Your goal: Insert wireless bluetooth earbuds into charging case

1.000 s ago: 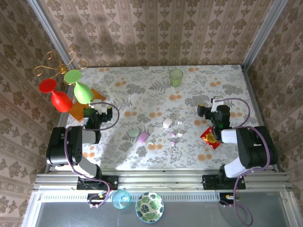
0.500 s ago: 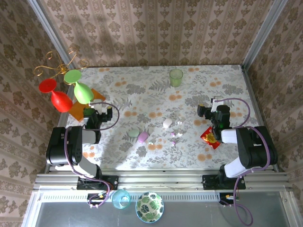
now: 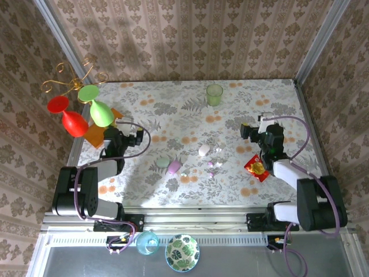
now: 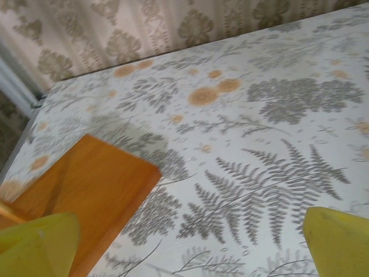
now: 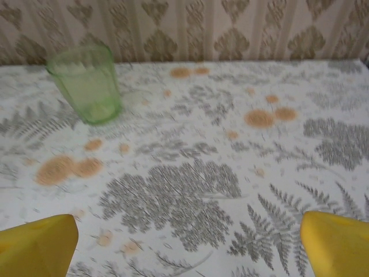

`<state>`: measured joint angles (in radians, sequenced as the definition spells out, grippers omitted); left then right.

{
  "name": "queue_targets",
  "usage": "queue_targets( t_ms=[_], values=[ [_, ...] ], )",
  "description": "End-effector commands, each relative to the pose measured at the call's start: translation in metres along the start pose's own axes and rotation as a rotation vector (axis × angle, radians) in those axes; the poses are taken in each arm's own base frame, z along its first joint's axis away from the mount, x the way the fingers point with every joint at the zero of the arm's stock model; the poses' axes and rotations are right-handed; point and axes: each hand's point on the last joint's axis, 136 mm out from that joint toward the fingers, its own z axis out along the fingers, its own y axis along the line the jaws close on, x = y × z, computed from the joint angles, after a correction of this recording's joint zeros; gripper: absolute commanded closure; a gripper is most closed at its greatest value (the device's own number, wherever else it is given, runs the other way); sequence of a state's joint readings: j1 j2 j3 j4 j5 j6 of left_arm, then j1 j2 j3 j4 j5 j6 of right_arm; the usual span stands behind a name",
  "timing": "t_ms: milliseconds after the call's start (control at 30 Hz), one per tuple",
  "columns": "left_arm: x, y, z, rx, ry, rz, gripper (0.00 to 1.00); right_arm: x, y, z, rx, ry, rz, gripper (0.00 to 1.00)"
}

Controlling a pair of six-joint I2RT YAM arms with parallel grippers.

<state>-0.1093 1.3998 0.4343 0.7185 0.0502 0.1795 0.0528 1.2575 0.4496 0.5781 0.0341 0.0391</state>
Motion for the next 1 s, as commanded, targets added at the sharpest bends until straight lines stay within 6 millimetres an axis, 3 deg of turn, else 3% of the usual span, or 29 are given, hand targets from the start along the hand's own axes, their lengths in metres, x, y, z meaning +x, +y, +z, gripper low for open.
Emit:
queue_targets(
  t_ms=[0, 200, 367, 500, 667, 833, 967],
  values=[
    [-0.003, -0.026, 0.0, 0.122, 0.034, 0.095, 0.0, -0.007, 0.009, -0.009, 0.007, 0.049, -0.007, 0.0],
    [-0.015, -0.054, -0.001, 0.206, 0.046, 0.206, 0.0, -0.015, 0.042, -0.02, -0.042, 0.113, 0.09, 0.0],
    [-0.042, -0.071, -0.007, 0.261, -0.011, 0.219, 0.0, -0.006, 0.083, -0.021, -0.079, 0.191, 0.147, 0.0],
    [-0.069, -0.091, -0.013, 0.321, -0.072, 0.202, 0.0, 0.014, 0.114, -0.023, -0.07, 0.278, 0.209, 0.0],
    [-0.095, -0.12, -0.025, 0.395, -0.141, 0.159, 0.0, 0.058, 0.149, -0.024, -0.024, 0.474, 0.307, 0.03],
    [-0.101, -0.13, -0.034, 0.428, -0.178, 0.085, 0.0, 0.083, 0.185, -0.023, -0.038, 0.561, 0.317, 0.14],
    [-0.097, -0.128, -0.04, 0.423, -0.176, 0.071, 0.0, 0.1, 0.201, -0.014, -0.05, 0.638, 0.322, 0.24]
  ],
)
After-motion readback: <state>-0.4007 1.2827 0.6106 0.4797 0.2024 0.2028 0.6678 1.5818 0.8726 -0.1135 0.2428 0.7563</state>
